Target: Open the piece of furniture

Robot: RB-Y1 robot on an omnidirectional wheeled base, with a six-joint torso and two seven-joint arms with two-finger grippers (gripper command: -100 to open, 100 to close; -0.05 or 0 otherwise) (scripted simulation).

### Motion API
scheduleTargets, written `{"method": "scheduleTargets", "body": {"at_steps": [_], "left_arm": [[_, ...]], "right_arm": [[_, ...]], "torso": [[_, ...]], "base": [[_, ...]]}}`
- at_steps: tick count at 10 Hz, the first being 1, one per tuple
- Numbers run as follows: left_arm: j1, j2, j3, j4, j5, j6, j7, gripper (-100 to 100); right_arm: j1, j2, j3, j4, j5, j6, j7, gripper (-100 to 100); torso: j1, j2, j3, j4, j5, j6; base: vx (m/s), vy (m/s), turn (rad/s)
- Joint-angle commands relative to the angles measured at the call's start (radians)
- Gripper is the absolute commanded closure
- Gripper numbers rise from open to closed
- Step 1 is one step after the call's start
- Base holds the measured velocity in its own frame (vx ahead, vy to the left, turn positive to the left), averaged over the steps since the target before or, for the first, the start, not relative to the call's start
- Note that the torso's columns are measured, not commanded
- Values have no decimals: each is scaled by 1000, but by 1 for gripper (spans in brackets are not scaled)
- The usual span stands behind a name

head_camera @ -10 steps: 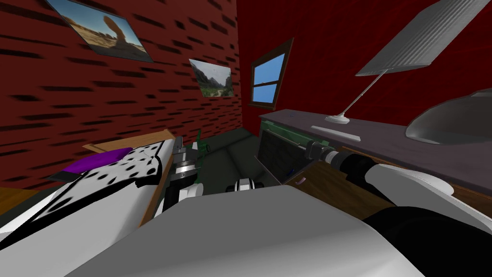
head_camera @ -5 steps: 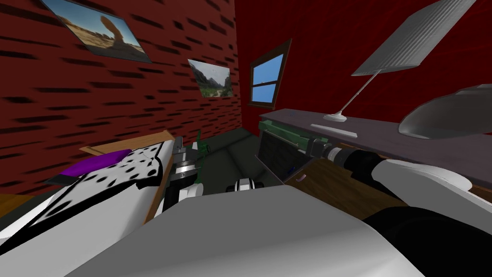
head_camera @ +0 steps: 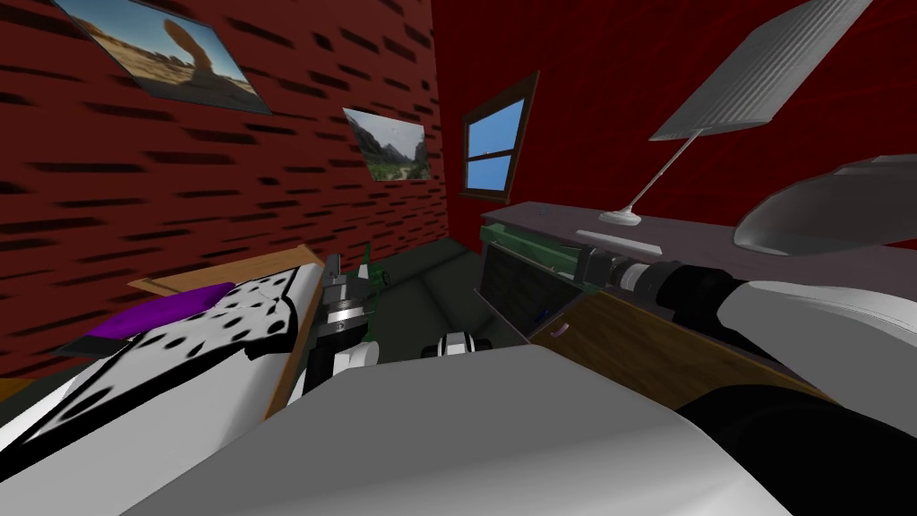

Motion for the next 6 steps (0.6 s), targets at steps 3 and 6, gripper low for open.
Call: {"method": "scheduleTargets", "body": {"at_steps": [3,6], "left_arm": [[0,0,0,0,0,0,0,0],[0,0,0,0,0,0,0,0]], "right_arm": [[0,-1,-3,-1,-1,-2,-3,0],[0,-1,-3,-1,-1,-2,-3,0]], "torso": [[-1,0,0,0,0,0],[0,-1,0,0,0,0]], "base": [[0,0,0],[0,0,0]]}}
